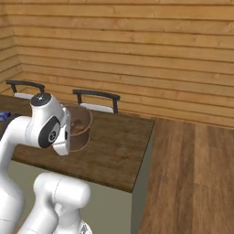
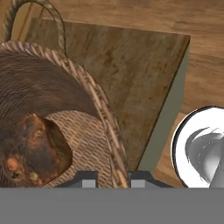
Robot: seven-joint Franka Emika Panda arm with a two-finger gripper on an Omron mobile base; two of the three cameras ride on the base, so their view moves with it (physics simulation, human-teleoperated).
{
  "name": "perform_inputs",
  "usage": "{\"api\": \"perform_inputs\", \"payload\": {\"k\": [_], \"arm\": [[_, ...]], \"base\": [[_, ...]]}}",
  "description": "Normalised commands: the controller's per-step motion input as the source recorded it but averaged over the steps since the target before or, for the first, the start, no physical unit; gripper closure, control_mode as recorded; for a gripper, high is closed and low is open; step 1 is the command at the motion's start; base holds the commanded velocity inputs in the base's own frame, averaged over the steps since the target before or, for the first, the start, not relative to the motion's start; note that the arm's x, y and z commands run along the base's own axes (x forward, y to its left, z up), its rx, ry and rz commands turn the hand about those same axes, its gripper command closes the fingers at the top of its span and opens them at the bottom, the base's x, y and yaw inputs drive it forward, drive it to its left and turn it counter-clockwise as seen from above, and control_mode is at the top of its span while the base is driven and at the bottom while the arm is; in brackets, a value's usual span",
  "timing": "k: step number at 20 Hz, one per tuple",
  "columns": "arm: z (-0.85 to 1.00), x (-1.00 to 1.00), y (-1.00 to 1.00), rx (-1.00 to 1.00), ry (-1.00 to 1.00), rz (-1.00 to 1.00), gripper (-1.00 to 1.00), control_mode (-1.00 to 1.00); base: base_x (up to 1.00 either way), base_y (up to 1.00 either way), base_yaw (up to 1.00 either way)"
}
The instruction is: Open the cabinet, pick up the bread from the cabinet and place it in the basket. Then move the basket to the dining counter.
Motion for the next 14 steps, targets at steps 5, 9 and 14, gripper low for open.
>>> {"api": "perform_inputs", "payload": {"k": [5, 9, 14], "arm": [[-0.09, 0.98, 0.22, 0.00, 0.00, -0.01, 1.00, -1.00], [-0.14, 1.00, 0.31, 0.00, 0.00, -0.03, 1.00, -1.00], [-0.25, 0.90, 0.11, 0.00, 0.02, 0.00, 1.00, -1.00]], "base": [[0.00, 0.00, 0.00], [0.00, 0.00, 0.00], [0.00, 0.00, 0.00]]}}
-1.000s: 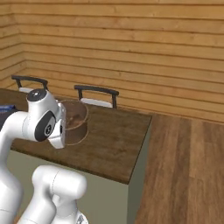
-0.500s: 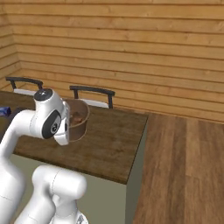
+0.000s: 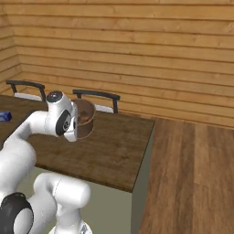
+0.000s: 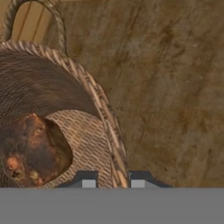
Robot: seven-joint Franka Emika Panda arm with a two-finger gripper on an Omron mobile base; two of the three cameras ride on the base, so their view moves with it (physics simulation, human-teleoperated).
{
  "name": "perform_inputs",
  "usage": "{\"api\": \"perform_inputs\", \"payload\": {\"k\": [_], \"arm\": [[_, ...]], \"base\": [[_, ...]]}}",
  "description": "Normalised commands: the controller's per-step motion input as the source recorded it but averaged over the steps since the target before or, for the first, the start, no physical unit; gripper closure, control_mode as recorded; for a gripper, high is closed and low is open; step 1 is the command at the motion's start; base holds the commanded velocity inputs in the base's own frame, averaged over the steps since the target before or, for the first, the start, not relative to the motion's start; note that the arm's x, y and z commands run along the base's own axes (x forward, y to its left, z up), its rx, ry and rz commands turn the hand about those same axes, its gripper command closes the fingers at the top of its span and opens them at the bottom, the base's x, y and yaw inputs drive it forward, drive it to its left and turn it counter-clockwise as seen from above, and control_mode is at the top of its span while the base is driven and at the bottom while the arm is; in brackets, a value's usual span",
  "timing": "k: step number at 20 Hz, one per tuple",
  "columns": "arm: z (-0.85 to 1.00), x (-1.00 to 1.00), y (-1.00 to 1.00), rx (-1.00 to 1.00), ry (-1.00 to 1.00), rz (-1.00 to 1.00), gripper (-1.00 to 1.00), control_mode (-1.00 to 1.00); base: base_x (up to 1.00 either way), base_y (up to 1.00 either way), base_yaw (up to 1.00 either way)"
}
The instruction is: Open the cabinet, pick up the bread from the cabinet and place it in the basket. Then move the basket to the dining counter.
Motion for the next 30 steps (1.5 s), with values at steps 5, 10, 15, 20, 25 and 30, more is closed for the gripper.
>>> {"api": "perform_inputs", "payload": {"k": [5, 10, 15, 20, 25, 30], "arm": [[-0.36, 0.44, 0.00, 0.00, 0.03, 0.00, 1.00, -1.00], [-0.53, 0.07, 0.00, 0.00, 0.03, 0.00, 1.00, -1.00], [-0.43, 0.06, 0.05, 0.00, 0.00, 0.00, 1.00, -1.00], [-0.33, 0.01, 0.05, 0.00, 0.00, 0.00, 1.00, -1.00], [-0.28, 0.11, 0.04, 0.01, 0.00, 0.00, 1.00, -1.00], [-0.17, 0.21, 0.00, 0.00, 0.00, 0.00, 1.00, -1.00]], "base": [[0.00, 0.00, 0.00], [0.00, 0.00, 0.00], [0.00, 0.00, 0.00], [0.00, 0.00, 0.00], [0.00, 0.00, 0.00], [0.00, 0.00, 0.00]]}}
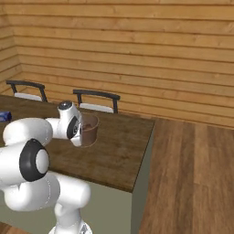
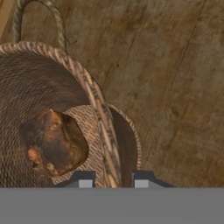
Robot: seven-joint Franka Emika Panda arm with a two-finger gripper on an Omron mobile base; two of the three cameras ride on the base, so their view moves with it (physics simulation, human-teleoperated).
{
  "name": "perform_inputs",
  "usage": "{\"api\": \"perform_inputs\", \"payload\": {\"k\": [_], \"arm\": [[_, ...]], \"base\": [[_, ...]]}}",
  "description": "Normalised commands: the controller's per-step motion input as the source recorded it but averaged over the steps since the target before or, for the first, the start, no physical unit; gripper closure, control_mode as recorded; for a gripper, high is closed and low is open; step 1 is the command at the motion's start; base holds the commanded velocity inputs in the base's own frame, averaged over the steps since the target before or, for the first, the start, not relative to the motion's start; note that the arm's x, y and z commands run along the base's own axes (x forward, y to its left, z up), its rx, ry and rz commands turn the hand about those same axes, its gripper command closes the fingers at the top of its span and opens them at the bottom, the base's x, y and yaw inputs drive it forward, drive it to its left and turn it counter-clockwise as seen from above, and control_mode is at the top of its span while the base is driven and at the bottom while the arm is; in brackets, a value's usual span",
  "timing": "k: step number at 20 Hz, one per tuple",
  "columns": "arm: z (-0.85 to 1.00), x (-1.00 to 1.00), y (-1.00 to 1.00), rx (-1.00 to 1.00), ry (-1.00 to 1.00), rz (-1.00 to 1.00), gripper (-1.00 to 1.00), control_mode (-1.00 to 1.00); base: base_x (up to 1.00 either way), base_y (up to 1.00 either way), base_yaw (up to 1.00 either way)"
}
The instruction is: Open the cabinet, pick up the bread from the cabinet and place it in the basket. Then move the basket to the dining counter.
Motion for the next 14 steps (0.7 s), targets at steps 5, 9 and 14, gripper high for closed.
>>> {"api": "perform_inputs", "payload": {"k": [5, 9, 14], "arm": [[-0.12, -0.08, 0.00, 0.00, 0.00, 0.00, -1.00, -1.00], [0.02, -0.30, -0.01, 0.00, -0.01, 0.00, -1.00, -1.00], [0.42, -0.28, 0.00, 0.00, -0.14, 0.00, -1.00, -1.00]], "base": [[0.00, 0.00, 0.00], [0.00, 0.00, 0.00], [0.00, 0.00, 0.00]]}}
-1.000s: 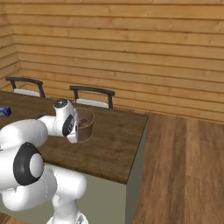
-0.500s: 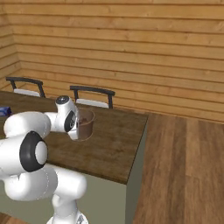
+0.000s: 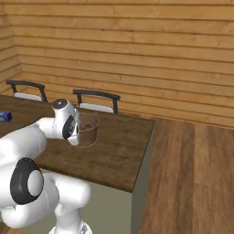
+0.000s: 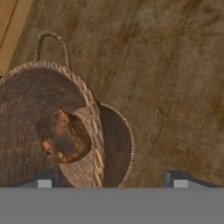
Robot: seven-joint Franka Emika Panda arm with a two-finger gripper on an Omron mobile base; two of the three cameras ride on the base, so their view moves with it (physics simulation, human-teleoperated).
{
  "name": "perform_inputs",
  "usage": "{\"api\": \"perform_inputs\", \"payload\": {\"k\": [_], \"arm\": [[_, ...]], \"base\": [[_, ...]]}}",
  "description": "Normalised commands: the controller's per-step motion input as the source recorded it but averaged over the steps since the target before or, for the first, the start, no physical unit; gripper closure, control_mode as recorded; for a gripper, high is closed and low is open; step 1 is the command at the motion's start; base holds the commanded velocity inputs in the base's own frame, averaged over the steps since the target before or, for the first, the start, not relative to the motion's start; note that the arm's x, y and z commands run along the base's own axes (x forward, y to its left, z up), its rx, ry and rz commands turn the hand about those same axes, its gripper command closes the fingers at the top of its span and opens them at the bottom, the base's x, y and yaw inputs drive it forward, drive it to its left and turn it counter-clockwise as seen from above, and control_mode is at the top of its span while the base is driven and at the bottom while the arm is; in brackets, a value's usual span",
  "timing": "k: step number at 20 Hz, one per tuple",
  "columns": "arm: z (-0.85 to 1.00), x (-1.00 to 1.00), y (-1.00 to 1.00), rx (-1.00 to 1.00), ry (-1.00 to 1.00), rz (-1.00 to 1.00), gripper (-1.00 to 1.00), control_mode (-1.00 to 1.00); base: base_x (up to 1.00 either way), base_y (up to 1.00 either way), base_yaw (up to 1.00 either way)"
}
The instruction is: Open the cabinet, pick up the bread from the cabinet and place it in the basket. Then move the basket to the dining counter.
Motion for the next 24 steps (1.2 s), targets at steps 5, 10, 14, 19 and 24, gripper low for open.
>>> {"api": "perform_inputs", "payload": {"k": [5, 10, 14, 19, 24], "arm": [[0.65, -0.13, 0.02, 0.00, -0.17, 0.00, -1.00, -1.00], [0.60, -0.86, 0.01, -0.07, -0.04, 0.19, -1.00, -1.00], [0.50, -1.00, 0.01, -0.30, 0.00, 0.63, -1.00, -1.00], [0.28, -1.00, 0.00, -0.43, -0.01, 0.68, -1.00, -1.00], [0.11, -1.00, 0.00, -0.49, -0.04, 0.63, -1.00, -1.00]], "base": [[0.00, 0.00, 0.00], [0.00, 0.00, 0.00], [0.00, 0.00, 0.00], [0.00, 0.00, 0.00], [0.00, 0.00, 0.00]]}}
